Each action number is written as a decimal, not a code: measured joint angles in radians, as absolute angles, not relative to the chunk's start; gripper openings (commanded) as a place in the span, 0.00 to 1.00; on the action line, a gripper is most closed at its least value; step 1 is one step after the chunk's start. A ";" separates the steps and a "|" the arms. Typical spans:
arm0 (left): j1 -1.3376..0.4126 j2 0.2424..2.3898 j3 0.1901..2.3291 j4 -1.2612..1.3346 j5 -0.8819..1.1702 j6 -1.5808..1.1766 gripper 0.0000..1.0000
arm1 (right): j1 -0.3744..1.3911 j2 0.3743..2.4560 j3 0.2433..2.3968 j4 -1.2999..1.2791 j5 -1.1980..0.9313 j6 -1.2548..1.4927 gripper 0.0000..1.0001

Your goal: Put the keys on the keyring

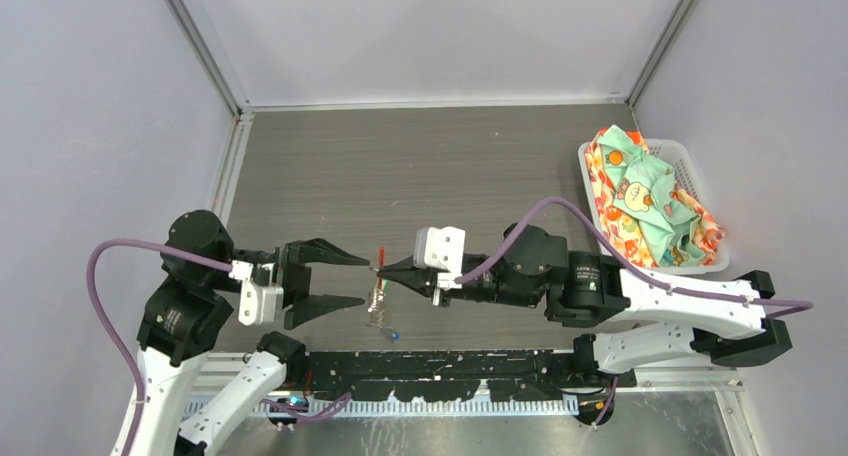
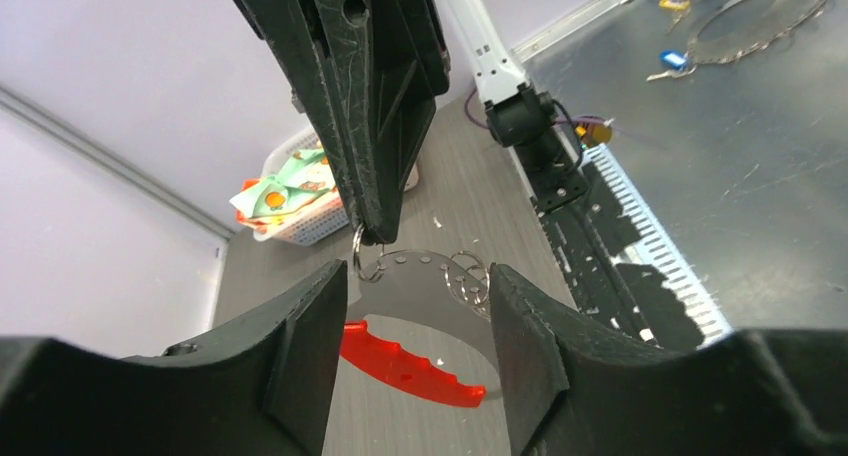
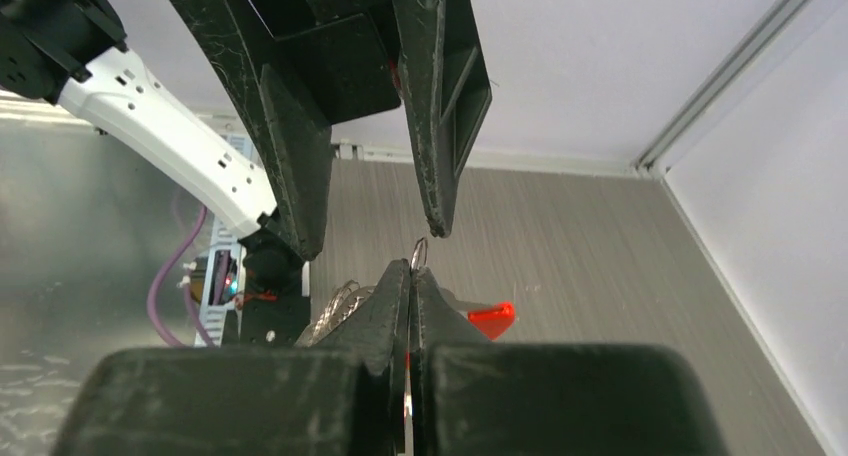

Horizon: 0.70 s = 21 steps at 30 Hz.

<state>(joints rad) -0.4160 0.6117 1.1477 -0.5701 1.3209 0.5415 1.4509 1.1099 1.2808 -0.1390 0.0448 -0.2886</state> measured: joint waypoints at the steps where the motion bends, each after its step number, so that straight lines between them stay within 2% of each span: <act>1: -0.416 0.620 1.165 -0.616 1.311 0.579 0.54 | 1.451 1.118 1.305 -0.180 0.053 -0.278 0.01; 8: -0.416 0.656 1.184 -0.774 1.274 0.718 0.36 | 1.451 1.216 1.519 -0.469 0.078 -0.204 0.01; 16: -0.416 0.702 1.195 -0.807 1.283 0.723 0.31 | 1.451 1.357 1.711 -0.730 0.044 -0.168 0.01; 21: -0.416 0.702 1.195 -0.814 1.301 0.720 0.19 | 1.451 1.391 1.743 -0.820 0.019 -0.165 0.01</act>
<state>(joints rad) -0.4160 0.7025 1.1950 -0.8139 1.3010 0.7200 1.4509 1.3911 1.7428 -0.8200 0.0185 -0.1654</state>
